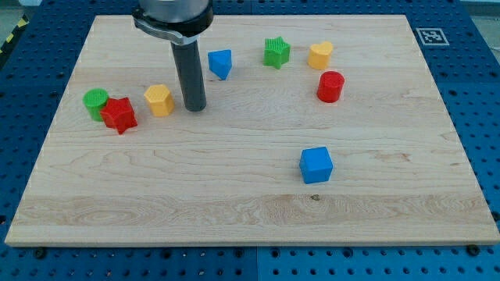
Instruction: Push the yellow hexagon closer to red star and green circle
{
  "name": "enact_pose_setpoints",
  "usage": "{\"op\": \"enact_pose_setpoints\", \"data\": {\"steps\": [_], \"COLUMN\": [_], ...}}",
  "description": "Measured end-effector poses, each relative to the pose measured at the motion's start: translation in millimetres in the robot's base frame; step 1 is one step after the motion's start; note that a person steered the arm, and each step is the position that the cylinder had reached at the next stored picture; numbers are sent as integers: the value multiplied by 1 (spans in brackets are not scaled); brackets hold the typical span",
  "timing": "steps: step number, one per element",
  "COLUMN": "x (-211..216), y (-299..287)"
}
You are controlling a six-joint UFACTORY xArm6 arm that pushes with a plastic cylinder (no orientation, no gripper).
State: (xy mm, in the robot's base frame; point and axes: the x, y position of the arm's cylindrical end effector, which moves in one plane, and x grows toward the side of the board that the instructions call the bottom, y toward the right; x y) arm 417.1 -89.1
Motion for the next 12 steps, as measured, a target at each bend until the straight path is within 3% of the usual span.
{"op": "enact_pose_setpoints", "data": {"steps": [12], "x": [0], "y": [-47]}}
